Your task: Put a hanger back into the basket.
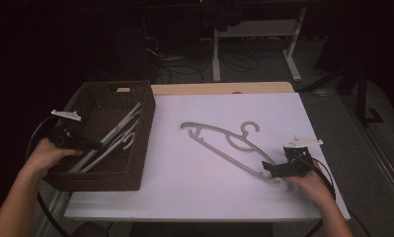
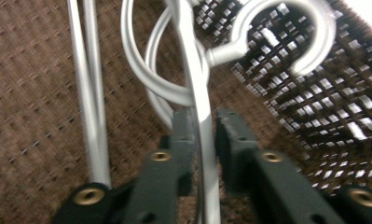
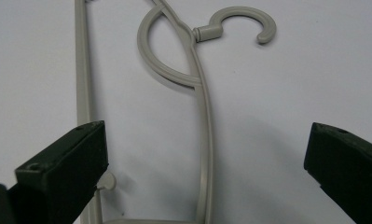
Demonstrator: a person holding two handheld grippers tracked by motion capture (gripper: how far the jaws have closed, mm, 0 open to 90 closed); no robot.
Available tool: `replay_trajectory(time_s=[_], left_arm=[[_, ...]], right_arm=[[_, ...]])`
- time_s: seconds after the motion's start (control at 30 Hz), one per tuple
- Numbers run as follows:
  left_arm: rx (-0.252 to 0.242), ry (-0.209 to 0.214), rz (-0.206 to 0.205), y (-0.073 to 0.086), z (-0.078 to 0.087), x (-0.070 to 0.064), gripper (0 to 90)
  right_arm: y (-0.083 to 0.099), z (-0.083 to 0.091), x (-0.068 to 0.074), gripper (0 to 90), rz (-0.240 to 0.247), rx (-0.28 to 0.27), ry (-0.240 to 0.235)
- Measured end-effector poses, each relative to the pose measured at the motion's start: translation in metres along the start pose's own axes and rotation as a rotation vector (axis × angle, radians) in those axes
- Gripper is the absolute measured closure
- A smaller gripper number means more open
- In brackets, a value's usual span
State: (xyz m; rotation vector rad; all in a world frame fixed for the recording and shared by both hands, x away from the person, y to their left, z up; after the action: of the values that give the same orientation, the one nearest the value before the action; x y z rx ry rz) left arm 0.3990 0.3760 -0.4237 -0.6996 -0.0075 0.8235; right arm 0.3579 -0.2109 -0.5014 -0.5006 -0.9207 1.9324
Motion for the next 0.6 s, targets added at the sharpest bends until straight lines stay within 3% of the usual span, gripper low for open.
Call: replay_trajectory(time_s=[0.07,0.27,0.47,0.6], left_arm=[[-0.024,-0.021,0.01,-0.002,0.003,0.002,57.5],[-0.075,-0.025,0.007,-0.01,0.007,-0.003,39.4],[-0.132,-0.014,-0.006,-0.023,0.007,-0.015,25.1],[-0.173,0.008,-0.021,-0.034,0.007,-0.027,20.1]], right_arm=[[0.0,0.0,0.0,0.0,-0.001,0.0,0.0],[-0.001,0.001,0.0,0.0,-0.003,-0.002,0.0],[-0.001,0.002,0.0,0.0,-0.002,-0.006,0.0],[-0.001,0.003,0.0,0.0,-0.002,-0.004,-0.001]])
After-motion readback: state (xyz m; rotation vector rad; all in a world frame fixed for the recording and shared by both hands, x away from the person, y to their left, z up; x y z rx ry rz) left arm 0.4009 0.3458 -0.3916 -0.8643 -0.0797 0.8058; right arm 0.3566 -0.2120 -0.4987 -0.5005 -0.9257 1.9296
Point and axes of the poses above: each handheld gripper's, and its own axes: z roughly backward along the jaws, y roughly out of its underside, x roughly to its left, the point moved 8 cm from there along -z, roughly forward along the jaws, and after that the axes turned 3 degrees about y, right-handed, at the moved point
